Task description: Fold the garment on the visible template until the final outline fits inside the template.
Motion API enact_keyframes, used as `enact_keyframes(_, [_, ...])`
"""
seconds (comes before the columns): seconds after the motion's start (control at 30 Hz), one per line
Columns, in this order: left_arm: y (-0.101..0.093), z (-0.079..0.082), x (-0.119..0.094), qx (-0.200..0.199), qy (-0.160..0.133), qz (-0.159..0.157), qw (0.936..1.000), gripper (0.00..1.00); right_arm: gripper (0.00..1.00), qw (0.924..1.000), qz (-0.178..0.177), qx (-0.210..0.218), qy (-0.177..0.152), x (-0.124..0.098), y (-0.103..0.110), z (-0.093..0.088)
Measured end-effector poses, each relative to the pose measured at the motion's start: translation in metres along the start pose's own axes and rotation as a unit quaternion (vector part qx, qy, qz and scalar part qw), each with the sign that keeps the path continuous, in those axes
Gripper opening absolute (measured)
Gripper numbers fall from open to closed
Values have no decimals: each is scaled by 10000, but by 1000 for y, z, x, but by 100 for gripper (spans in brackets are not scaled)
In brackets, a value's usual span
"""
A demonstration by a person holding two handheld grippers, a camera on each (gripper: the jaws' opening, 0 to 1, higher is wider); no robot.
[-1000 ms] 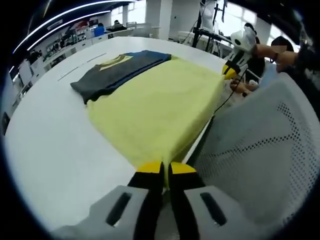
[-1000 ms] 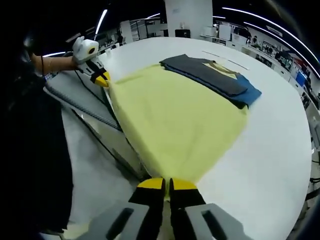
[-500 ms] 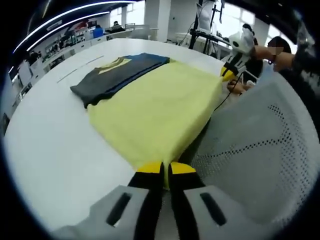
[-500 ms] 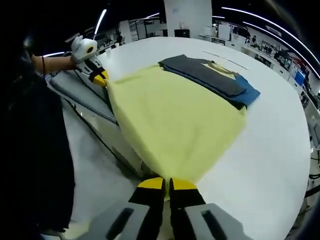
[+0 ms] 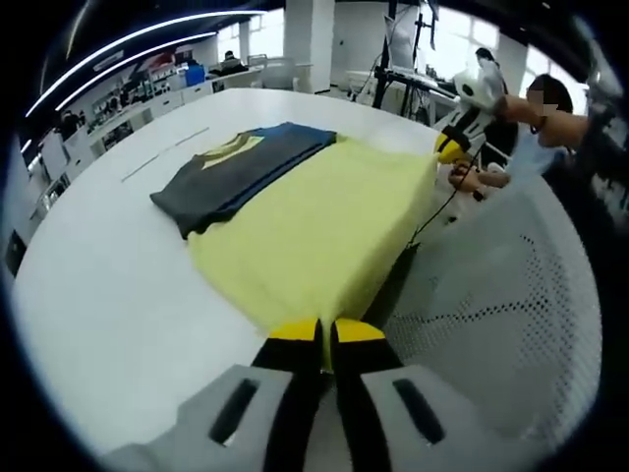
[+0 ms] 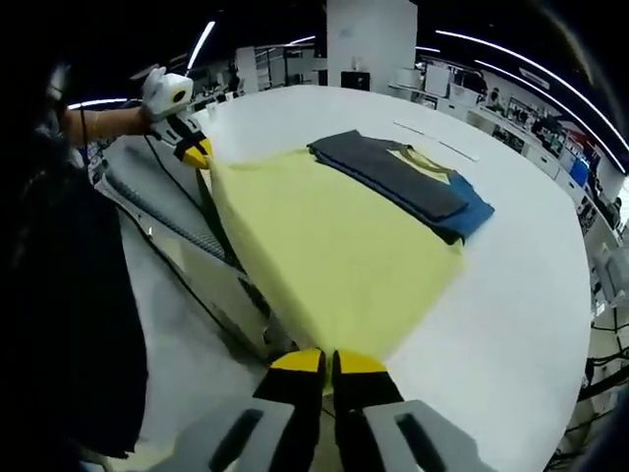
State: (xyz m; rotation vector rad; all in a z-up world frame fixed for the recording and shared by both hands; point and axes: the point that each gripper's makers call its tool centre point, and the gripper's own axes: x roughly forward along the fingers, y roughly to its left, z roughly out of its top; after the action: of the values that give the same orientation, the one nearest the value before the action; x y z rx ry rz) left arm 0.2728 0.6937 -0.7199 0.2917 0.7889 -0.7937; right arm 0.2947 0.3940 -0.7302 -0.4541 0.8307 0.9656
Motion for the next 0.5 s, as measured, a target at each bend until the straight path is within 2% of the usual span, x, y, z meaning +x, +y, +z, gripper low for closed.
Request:
enact_keyframes(0.3, [-6, 1, -6, 48, -8, -8, 10000, 1, 0, 9997, 89, -199, 62, -10, 5, 2])
enact_keyframes(0.5, [-1, 12, -15, 54, -148, 97, 9998, 1, 0, 9996, -31, -282, -41, -19, 0, 14])
